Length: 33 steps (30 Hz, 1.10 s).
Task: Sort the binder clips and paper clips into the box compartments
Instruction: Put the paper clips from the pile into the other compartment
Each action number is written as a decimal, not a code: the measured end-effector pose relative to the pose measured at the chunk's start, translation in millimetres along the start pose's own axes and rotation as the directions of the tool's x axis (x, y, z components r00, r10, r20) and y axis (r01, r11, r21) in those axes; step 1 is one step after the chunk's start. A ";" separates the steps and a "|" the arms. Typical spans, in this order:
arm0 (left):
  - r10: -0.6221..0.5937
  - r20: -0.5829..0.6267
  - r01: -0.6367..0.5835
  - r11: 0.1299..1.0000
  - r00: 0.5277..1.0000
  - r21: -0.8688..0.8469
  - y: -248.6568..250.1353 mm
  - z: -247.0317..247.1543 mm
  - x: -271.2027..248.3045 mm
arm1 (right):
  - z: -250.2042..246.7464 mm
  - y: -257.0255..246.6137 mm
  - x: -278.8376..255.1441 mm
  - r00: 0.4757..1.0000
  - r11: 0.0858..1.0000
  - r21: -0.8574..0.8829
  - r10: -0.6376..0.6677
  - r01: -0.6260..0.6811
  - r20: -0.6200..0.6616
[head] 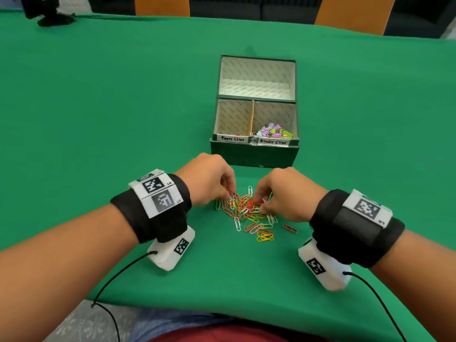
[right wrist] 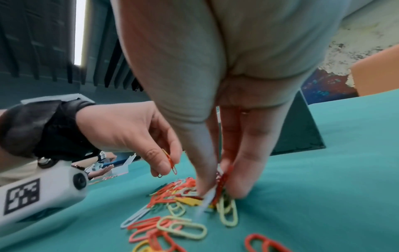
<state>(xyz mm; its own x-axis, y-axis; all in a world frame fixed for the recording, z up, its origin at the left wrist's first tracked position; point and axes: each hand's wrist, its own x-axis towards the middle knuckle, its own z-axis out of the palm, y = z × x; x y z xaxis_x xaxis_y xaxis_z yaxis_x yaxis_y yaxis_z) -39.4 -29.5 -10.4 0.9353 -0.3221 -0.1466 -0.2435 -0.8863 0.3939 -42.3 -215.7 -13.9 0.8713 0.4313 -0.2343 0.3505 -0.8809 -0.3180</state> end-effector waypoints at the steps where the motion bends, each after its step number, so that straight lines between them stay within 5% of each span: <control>1: 0.000 -0.010 0.000 1.000 1.000 -0.012 0.1 -0.6 -0.7 | -1.8 1.8 0.0 1.000 1.000 0.022 0.012 -0.011 -0.016; 12: 0.010 -0.047 -0.017 0.986 0.999 -0.166 0.0 -1.6 -3.7 | -12.9 17.3 -3.2 0.990 0.962 0.267 0.097 -0.066 -0.106; 16: 0.021 -0.208 -0.080 0.957 0.978 -0.277 3.0 -32.5 13.6 | -19.4 21.3 4.3 0.983 0.916 0.397 0.118 -0.053 -0.142; 21: 0.024 -0.413 -0.124 0.968 0.911 -0.218 11.7 -72.9 54.3 | -53.7 10.9 20.5 0.946 0.883 0.469 0.130 0.026 -0.296; 27: -0.053 -0.266 0.034 0.997 0.962 -0.073 8.7 -64.5 80.6 | -98.4 -6.9 56.4 0.882 0.888 0.450 0.135 0.094 -0.452; 33: -0.076 -0.352 0.055 0.996 0.933 -0.072 -2.3 -69.7 59.8 | -105.9 -28.2 86.6 0.852 0.893 0.437 0.142 0.110 -0.504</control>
<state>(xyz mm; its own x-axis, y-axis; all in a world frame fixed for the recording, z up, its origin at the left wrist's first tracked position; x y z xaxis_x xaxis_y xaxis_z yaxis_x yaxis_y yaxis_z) 35.0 -23.6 43.1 0.9815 -0.1155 0.1527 -0.1731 -0.8765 0.4492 59.6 -174.2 72.0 0.9651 0.1438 0.2187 0.2585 -0.6534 -0.7115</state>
